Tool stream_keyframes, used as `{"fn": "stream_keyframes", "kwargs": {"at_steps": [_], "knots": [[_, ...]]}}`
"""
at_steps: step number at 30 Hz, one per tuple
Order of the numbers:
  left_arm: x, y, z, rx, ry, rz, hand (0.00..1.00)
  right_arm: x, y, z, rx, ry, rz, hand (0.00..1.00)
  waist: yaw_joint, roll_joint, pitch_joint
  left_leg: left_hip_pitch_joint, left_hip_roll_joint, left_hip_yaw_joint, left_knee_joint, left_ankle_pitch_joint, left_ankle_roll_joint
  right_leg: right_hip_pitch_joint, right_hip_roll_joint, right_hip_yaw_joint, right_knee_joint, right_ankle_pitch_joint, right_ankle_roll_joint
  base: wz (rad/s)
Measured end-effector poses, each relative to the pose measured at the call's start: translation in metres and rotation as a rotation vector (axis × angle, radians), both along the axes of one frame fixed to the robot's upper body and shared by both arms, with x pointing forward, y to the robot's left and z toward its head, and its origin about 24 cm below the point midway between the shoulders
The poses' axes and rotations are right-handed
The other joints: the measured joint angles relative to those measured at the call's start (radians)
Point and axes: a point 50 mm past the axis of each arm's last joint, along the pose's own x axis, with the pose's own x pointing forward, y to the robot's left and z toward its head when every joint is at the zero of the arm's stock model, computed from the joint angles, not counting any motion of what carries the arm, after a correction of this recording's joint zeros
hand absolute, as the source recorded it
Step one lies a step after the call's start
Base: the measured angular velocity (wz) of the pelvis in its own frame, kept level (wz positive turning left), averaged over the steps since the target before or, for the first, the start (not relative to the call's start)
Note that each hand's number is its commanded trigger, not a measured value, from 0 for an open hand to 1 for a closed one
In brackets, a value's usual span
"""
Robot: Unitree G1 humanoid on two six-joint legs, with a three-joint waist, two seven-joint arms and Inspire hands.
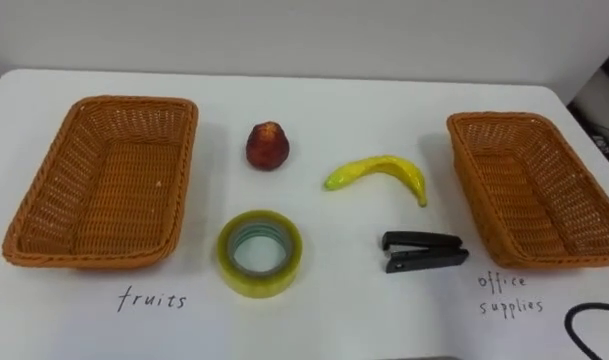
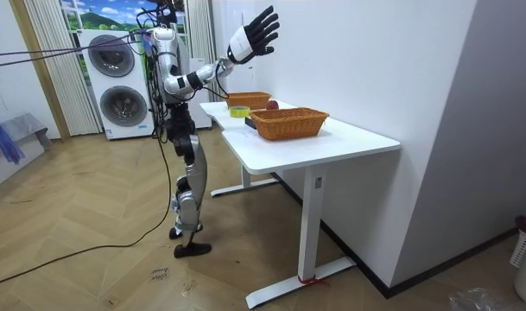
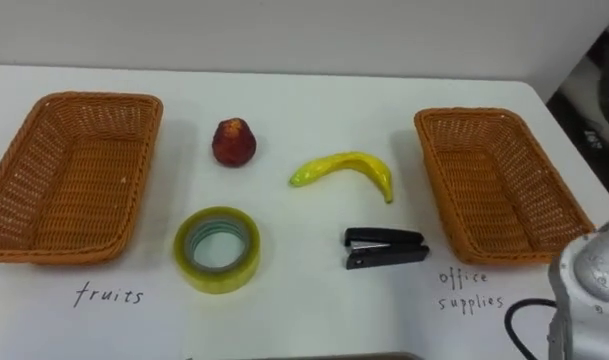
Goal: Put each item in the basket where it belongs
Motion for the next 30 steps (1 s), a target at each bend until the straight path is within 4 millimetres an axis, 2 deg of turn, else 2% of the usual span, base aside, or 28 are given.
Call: {"fn": "stream_keyframes", "kwargs": {"at_steps": [6,9,10,13,20,30], "knots": [[-0.005,-0.001,-0.001,-0.013,0.039,-0.059,0.00,0.009,0.022,0.007,-0.170,0.090,0.167,0.00,0.003,-0.011,0.0001,0.003,0.000,0.001,0.001,0.000,0.000,0.004,-0.001,0.000,-0.001,0.000,0.000,0.00],[-0.001,0.000,0.000,-0.018,0.037,-0.095,0.00,0.015,0.031,0.002,-0.193,0.167,0.275,0.00,0.004,-0.019,0.0023,0.000,0.000,-0.003,0.002,0.000,0.000,0.003,-0.002,-0.006,-0.002,0.000,-0.001,0.04],[-0.002,0.001,0.000,-0.024,0.037,-0.096,0.00,0.018,0.035,-0.002,-0.200,0.202,0.320,0.00,0.005,-0.025,-0.0003,0.000,0.000,-0.006,0.002,0.000,0.000,0.003,-0.002,-0.006,-0.001,0.001,-0.001,0.00],[-0.002,0.001,0.000,-0.030,0.044,-0.103,0.00,0.024,0.043,-0.010,-0.257,0.303,0.410,0.00,0.005,-0.032,-0.0013,0.000,0.000,-0.007,0.002,0.000,0.000,0.005,-0.002,-0.006,0.000,0.001,-0.002,0.00],[0.001,0.003,0.000,-0.056,0.041,-0.142,0.00,0.033,0.055,-0.032,-0.332,0.533,0.598,0.00,0.023,-0.029,0.0010,-0.001,0.001,-0.009,0.002,0.000,0.000,0.016,-0.003,-0.017,-0.001,0.002,-0.002,0.02],[0.012,0.006,0.000,-0.078,0.029,-0.150,0.00,0.035,0.062,-0.044,-0.434,0.753,0.740,0.00,0.028,-0.028,0.0001,-0.010,0.002,-0.021,0.002,0.000,0.000,0.012,-0.002,-0.021,-0.001,0.002,-0.003,0.04]]}}
